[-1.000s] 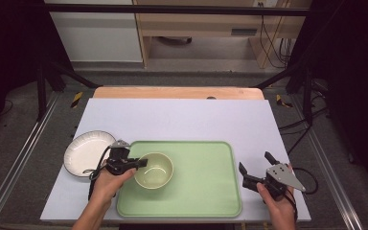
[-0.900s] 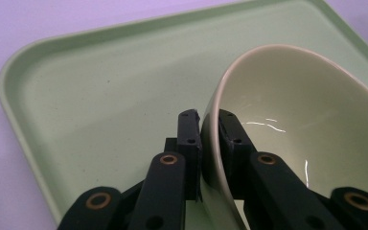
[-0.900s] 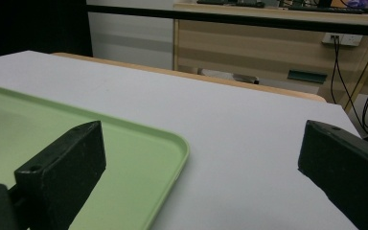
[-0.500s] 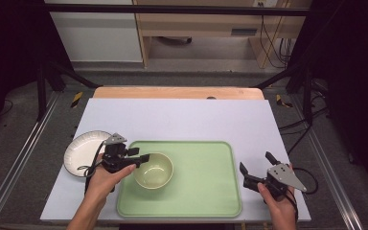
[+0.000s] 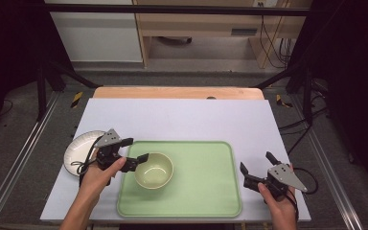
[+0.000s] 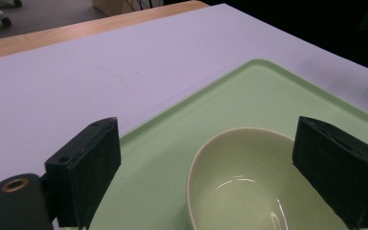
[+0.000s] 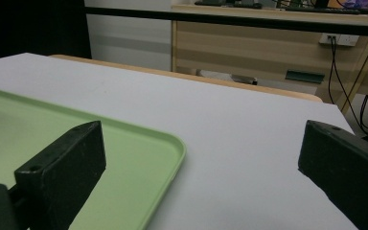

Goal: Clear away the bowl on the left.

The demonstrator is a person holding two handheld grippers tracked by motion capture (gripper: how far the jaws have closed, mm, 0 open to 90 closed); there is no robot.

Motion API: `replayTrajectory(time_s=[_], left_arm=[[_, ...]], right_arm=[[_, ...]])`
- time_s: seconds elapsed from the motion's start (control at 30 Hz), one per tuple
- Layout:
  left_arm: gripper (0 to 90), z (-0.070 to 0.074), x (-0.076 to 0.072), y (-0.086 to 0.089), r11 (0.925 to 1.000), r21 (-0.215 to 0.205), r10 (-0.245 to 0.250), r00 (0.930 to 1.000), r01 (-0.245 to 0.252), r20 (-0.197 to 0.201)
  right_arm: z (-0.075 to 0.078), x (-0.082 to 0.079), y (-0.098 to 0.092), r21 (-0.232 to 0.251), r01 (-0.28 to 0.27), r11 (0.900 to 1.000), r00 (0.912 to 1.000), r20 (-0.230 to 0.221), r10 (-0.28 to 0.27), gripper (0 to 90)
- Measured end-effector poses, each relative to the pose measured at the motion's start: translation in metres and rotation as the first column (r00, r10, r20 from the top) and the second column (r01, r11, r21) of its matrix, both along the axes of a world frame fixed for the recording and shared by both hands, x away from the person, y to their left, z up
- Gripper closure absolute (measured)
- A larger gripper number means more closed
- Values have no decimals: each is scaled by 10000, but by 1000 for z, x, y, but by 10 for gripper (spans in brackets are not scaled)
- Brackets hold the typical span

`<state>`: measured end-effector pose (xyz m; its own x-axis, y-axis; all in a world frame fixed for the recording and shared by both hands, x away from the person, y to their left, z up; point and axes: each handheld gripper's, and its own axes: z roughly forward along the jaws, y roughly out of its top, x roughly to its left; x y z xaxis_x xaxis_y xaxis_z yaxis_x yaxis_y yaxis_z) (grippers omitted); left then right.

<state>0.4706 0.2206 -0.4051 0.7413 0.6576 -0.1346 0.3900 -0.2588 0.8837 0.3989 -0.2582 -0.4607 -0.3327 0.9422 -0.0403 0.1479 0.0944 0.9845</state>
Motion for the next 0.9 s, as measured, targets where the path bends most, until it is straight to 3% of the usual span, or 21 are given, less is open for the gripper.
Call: replayTrajectory(time_s=[0.2,0.37,0.63,0.9], left_arm=[[81,1,0,11,9999,62,78,9987,-81,509],[74,0,-1,20,9992,26,389,9972,-392,638],[69,2,-6,31,9979,-138,644,9906,-632,1209],[56,0,-10,42,9965,-327,808,9884,-772,1290]], right_arm=[[0,0,-1,1,8,10000,10000,15,-8,26],[0,0,-1,-14,38,10000,10000,42,-38,26],[0,-1,-2,61,94,9999,9999,46,-94,26],[0,-1,-1,12,69,10000,10000,26,-69,25]])
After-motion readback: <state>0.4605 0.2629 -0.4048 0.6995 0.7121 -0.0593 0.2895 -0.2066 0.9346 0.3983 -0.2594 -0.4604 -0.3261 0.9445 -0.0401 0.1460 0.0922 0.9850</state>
